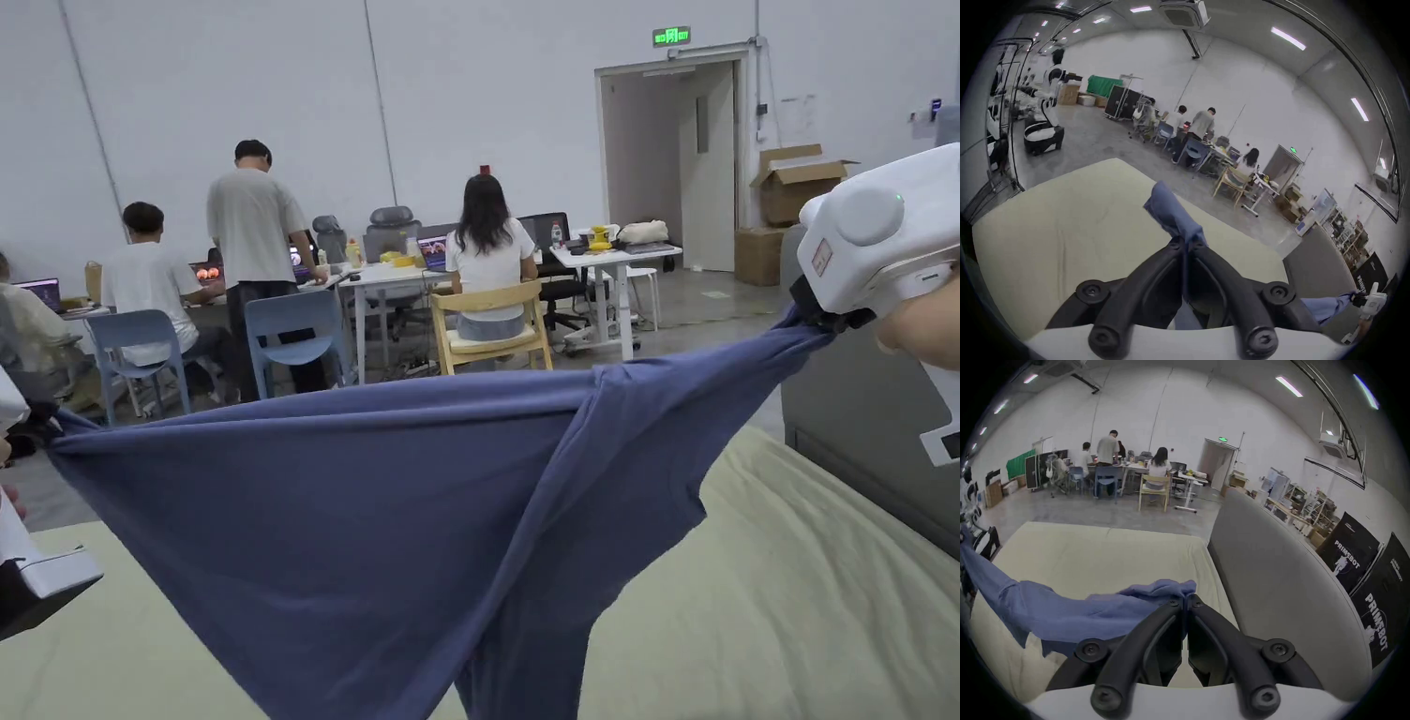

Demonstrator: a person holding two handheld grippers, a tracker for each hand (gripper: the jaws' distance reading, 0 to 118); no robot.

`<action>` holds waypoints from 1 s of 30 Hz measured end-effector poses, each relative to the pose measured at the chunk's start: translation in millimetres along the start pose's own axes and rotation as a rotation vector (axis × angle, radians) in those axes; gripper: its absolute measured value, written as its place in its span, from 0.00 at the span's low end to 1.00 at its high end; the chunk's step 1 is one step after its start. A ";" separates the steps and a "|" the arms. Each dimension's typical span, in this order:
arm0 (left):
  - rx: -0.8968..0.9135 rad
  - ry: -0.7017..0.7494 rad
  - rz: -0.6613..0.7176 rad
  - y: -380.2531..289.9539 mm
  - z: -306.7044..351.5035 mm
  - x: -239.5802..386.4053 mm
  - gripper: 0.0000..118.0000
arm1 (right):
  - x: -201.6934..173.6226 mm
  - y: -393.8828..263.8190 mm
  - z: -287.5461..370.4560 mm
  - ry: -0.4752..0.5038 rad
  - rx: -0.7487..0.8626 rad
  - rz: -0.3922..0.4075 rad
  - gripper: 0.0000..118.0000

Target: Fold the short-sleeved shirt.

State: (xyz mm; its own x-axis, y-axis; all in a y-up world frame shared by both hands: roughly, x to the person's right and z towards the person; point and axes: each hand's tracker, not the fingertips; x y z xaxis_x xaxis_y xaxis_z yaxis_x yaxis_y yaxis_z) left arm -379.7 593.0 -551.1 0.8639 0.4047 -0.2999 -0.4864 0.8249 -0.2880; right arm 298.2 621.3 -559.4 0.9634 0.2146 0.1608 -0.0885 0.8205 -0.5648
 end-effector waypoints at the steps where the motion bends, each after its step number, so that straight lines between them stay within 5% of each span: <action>1: 0.001 0.006 -0.005 -0.1 -3.1 0.6 0.00 | 1.0 1.6 -0.2 0.016 0.011 -0.009 0.04; 11: -0.089 -0.032 -0.098 -50.1 -29.6 0.1 0.00 | -13.8 -46.5 -29.4 0.050 -0.015 0.071 0.04; 23: -0.538 0.021 -0.324 -287.4 9.3 -144.5 0.00 | -20.3 -361.4 26.2 0.228 -0.266 0.125 0.04; 30: -0.751 0.098 -0.161 -375.7 57.5 -244.1 0.00 | -44.1 -478.5 73.6 0.246 -0.442 0.151 0.04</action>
State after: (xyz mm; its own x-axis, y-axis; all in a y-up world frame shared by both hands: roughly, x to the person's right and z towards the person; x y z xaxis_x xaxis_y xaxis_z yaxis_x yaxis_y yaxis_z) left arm -400.3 207.0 -317.4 0.9329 0.2371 -0.2710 -0.3444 0.3680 -0.8637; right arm 279.5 258.3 -236.7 0.9839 0.1383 -0.1134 -0.1665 0.4768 -0.8631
